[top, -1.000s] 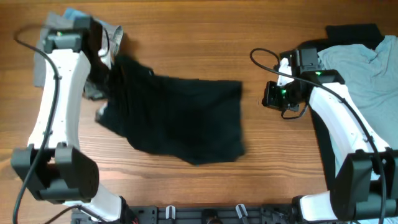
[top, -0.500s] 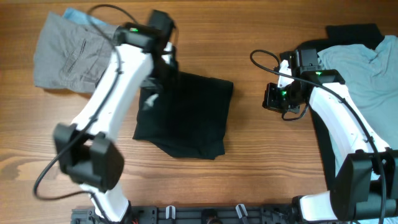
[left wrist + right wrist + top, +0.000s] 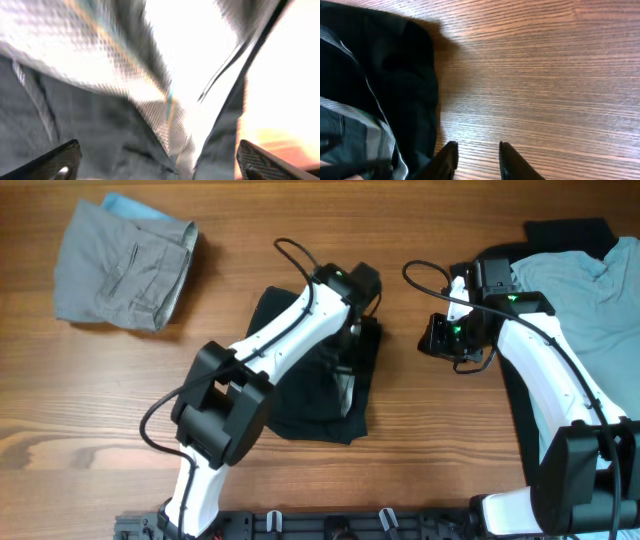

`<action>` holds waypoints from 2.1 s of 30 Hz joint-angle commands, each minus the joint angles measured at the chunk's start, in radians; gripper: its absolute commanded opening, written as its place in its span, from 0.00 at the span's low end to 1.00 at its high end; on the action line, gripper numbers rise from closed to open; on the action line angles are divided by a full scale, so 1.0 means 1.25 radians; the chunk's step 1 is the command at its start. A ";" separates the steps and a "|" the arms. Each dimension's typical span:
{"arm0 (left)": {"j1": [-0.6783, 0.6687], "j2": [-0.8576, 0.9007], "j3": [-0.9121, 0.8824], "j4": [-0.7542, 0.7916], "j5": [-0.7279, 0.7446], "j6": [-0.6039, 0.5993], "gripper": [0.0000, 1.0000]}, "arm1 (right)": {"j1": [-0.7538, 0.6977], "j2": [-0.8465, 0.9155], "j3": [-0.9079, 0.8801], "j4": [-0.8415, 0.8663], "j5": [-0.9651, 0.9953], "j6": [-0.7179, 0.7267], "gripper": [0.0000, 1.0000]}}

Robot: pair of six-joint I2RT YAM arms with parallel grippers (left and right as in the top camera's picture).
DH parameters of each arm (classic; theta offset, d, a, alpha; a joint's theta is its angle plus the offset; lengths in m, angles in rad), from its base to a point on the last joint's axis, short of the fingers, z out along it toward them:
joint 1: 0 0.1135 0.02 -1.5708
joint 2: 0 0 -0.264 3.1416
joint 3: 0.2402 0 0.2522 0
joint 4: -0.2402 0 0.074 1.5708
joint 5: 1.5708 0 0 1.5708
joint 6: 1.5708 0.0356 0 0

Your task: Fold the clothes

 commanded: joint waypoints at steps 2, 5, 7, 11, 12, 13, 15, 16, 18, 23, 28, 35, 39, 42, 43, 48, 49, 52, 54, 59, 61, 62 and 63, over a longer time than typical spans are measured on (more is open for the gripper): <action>0.058 -0.016 0.061 -0.121 0.006 0.041 1.00 | -0.002 -0.005 0.010 0.000 0.002 -0.017 0.37; 0.109 -0.032 0.119 -0.171 0.006 0.049 1.00 | -0.001 -0.005 0.010 -0.001 -0.033 -0.054 0.36; 0.147 -0.054 0.146 -0.177 0.003 0.077 1.00 | 0.003 -0.005 0.010 0.000 -0.096 -0.095 0.36; 0.236 -0.103 0.161 -0.151 -0.012 0.083 1.00 | 0.034 -0.005 0.010 0.019 -0.236 -0.205 0.36; 0.262 -0.111 0.161 -0.139 -0.012 0.083 1.00 | 0.049 -0.005 0.009 0.035 -0.245 -0.215 0.38; 0.292 -0.114 0.161 -0.125 -0.012 0.083 0.99 | 0.070 -0.005 0.009 0.061 -0.236 -0.214 0.45; 0.336 -0.113 0.159 -0.111 -0.012 0.083 0.86 | 0.108 -0.004 0.004 0.114 -0.190 -0.184 0.60; 0.355 -0.109 0.154 -0.102 -0.011 0.083 0.74 | 0.127 -0.004 -0.002 0.144 -0.158 -0.156 0.65; 0.384 -0.106 0.141 -0.091 0.007 0.084 0.57 | 0.164 0.002 -0.015 0.206 -0.090 -0.092 0.79; 0.422 -0.104 0.077 -0.064 0.072 0.147 1.00 | 0.243 0.069 -0.020 0.305 -0.045 -0.060 0.99; 0.431 -0.104 0.053 -0.057 0.072 0.150 1.00 | 0.273 0.142 -0.020 0.340 -0.061 -0.016 0.96; 0.431 -0.104 0.053 -0.031 0.072 0.150 1.00 | 0.274 0.175 -0.019 0.366 -0.186 0.004 0.13; 0.431 -0.104 0.053 -0.031 0.072 0.150 1.00 | 0.256 0.145 -0.002 0.349 -0.185 -0.001 0.04; 0.431 -0.104 0.053 -0.035 0.072 0.150 1.00 | 0.233 0.092 0.039 0.260 -0.163 -0.022 0.04; 0.431 -0.104 0.053 -0.038 0.072 0.150 1.00 | 0.225 0.070 0.054 0.220 -0.143 -0.031 0.04; 0.429 -0.104 0.053 -0.033 0.073 0.149 1.00 | 0.201 -0.022 0.073 0.074 -0.045 -0.079 0.04; 0.428 -0.104 0.053 -0.031 0.073 0.149 1.00 | 0.202 -0.023 0.073 0.049 -0.025 -0.078 0.04; 0.420 -0.104 0.053 -0.022 0.082 0.150 0.98 | 0.201 -0.002 0.044 0.001 0.046 -0.046 0.04; 0.412 -0.104 0.053 -0.016 0.094 0.150 0.95 | 0.199 0.020 0.012 -0.022 0.116 0.037 0.04; 0.381 -0.104 0.053 -0.010 0.094 0.150 0.84 | 0.199 0.085 -0.055 -0.053 0.188 0.211 0.61; 0.367 -0.104 0.053 -0.010 0.094 0.153 0.84 | 0.198 0.104 -0.066 -0.048 0.197 0.230 0.82; 0.359 -0.104 0.053 -0.010 0.093 0.153 0.84 | 0.198 0.113 -0.066 -0.047 0.217 0.232 0.88; 0.352 -0.104 0.053 -0.011 0.094 0.152 0.86 | 0.197 0.114 -0.065 -0.045 0.232 0.233 0.91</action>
